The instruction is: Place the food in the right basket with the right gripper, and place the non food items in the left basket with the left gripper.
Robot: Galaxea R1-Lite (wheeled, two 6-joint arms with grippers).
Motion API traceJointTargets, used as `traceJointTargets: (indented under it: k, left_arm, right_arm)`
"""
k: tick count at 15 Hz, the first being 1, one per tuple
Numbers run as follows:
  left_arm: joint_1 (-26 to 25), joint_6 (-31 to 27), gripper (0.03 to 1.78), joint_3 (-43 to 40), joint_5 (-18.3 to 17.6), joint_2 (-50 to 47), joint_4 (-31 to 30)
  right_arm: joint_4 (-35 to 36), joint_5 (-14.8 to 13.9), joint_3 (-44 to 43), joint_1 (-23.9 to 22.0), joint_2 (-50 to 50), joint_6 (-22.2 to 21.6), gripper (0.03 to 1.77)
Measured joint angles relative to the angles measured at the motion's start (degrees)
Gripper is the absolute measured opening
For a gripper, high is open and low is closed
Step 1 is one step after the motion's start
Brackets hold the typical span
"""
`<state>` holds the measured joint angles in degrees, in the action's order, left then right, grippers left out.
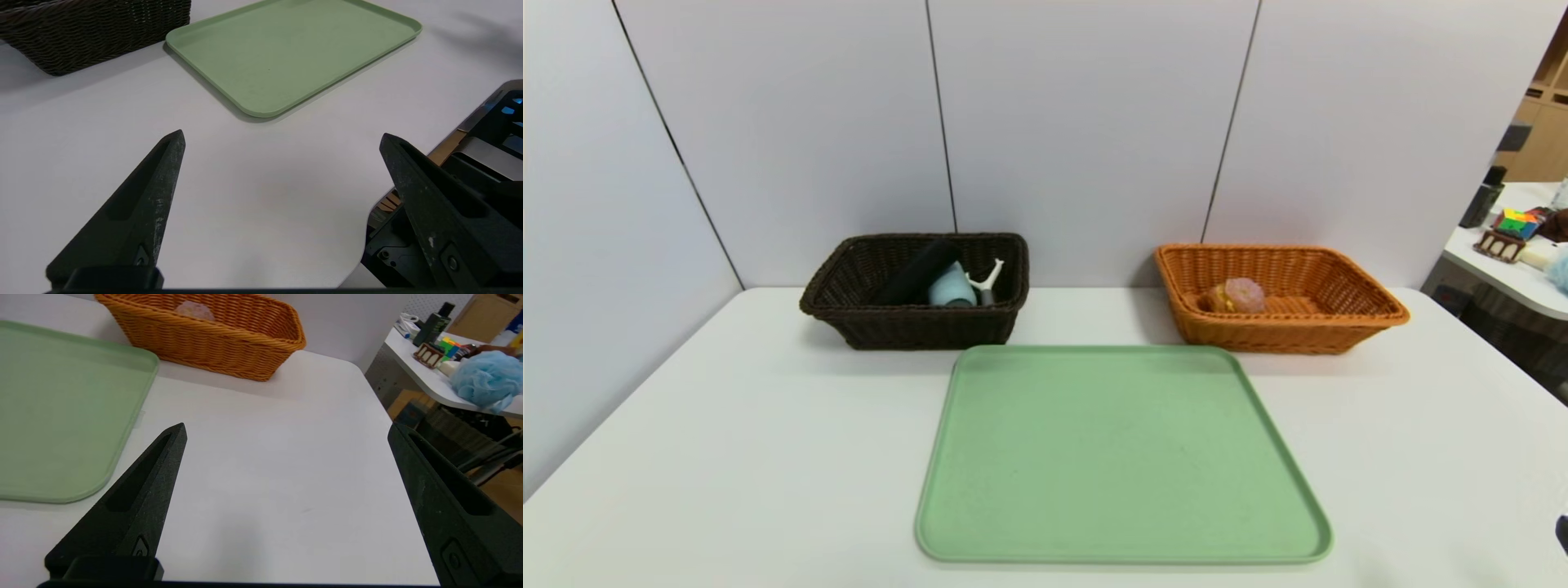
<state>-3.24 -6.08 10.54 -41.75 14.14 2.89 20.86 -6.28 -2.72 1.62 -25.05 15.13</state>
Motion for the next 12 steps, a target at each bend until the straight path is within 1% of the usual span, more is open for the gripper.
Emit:
traceJointTargets:
  k: [1, 3, 4, 7, 9, 12]
  left_arm:
    - [0.0, 0.0, 1.69, 0.0, 0.7, -0.1, 0.0]
    - [0.0, 0.0, 1.69, 0.1, 2.9, -0.2, 0.0]
    - [0.0, 0.0, 1.69, 0.1, 3.9, -0.3, -0.1]
    - [0.0, 1.6, 1.69, 0.3, 3.9, -0.3, -0.1]
    - [0.0, 2.0, 1.69, 0.3, 3.8, -0.3, -0.1]
    - [0.1, 2.6, 1.69, 0.0, 3.4, -0.6, 0.0]
  right_arm:
    - [-1.9, 0.8, 0.3, 0.1, 1.6, 0.1, 1.69]
    - [-6.1, 1.2, 0.4, 0.1, 4.6, 0.1, 1.69]
    - [-7.0, 1.2, 0.5, 0.1, 5.9, 0.1, 1.69]
    - [-7.3, 1.3, 1.6, -0.9, 8.4, 0.6, 1.69]
    - [-7.4, 2.3, 2.3, -1.2, 9.6, 1.0, 1.69]
    - [-8.1, 2.5, 2.6, -1.5, 11.0, 1.0, 1.69]
